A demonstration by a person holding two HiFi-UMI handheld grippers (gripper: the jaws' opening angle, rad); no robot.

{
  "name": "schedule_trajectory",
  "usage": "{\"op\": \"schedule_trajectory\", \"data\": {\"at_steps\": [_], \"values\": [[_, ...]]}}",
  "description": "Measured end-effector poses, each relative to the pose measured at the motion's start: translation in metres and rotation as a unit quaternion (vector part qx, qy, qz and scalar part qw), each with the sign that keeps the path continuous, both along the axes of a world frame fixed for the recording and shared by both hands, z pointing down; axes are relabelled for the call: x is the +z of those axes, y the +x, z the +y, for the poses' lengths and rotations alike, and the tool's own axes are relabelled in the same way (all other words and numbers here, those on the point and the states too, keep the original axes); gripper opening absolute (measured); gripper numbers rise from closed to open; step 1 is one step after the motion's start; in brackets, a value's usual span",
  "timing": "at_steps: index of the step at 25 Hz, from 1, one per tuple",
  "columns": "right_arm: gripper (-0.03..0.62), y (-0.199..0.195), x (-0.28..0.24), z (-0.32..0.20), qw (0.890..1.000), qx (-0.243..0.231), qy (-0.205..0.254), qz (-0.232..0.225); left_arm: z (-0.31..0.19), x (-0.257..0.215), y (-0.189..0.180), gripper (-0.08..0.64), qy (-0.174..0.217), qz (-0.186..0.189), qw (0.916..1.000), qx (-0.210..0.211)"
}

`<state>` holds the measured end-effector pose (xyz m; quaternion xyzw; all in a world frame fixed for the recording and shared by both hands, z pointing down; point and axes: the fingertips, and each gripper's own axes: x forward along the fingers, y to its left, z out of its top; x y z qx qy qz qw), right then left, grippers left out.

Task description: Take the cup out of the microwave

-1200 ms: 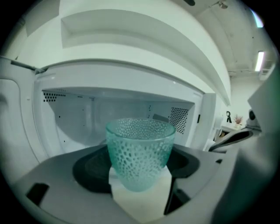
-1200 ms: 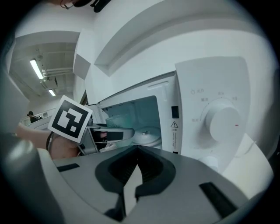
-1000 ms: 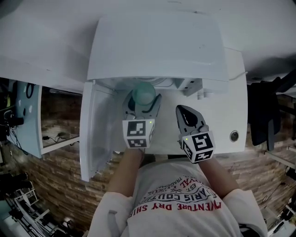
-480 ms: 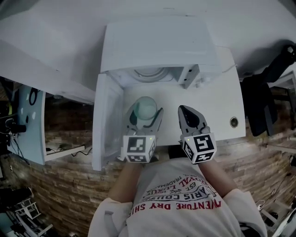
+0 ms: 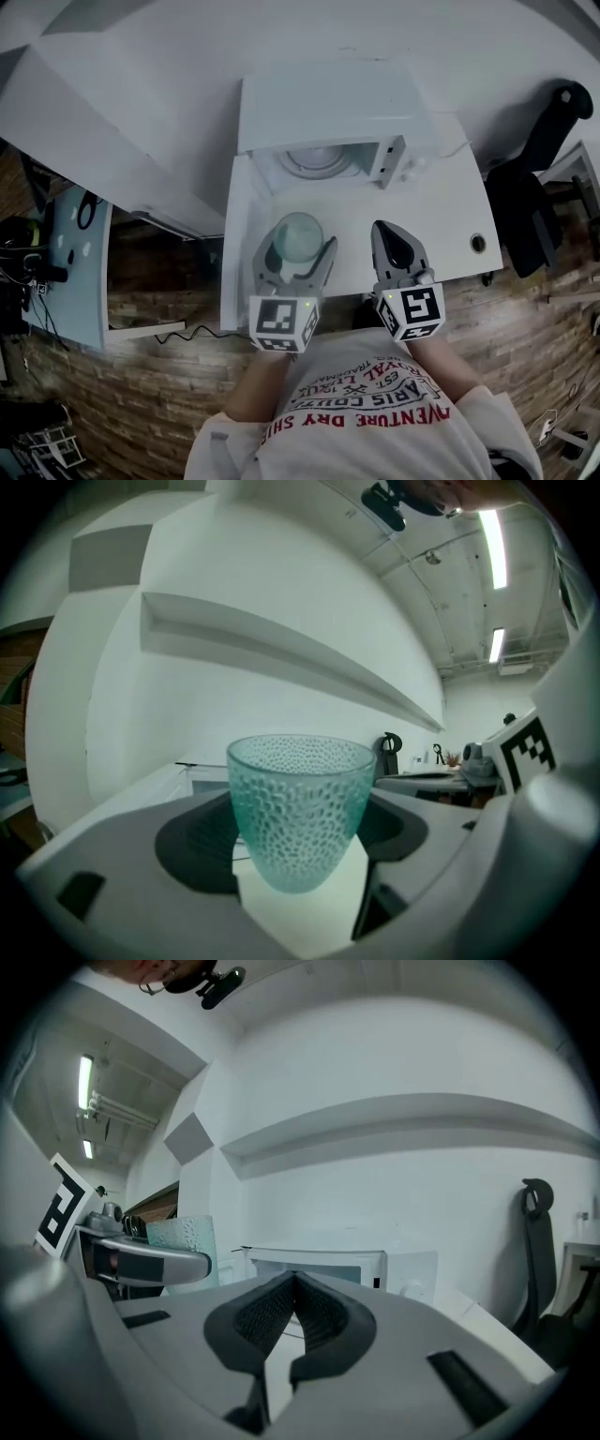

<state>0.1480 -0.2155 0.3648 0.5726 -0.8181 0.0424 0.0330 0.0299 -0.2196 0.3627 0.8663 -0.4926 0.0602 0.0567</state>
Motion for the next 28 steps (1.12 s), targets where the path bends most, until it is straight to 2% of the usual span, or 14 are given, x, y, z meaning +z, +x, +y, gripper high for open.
{"op": "schedule_trajectory", "data": {"at_steps": [11, 19, 28], "values": [[0.011, -0.009, -0.014, 0.016, 0.999, 0.0, 0.023, 0.031, 0.012, -0.015, -0.001, 0.371, 0.016, 0.005, 0.9998, 0.006], [0.01, -0.008, -0.012, 0.011, 0.999, -0.001, 0.016, 0.028, 0.008, -0.007, -0.001, 0.371, 0.004, 0.01, 0.9999, 0.005], [0.011, -0.01, -0.007, 0.006, 1.0, -0.003, 0.005, 0.024, 0.004, 0.003, -0.003, 0.371, -0.006, -0.002, 1.0, 0.005]]}}
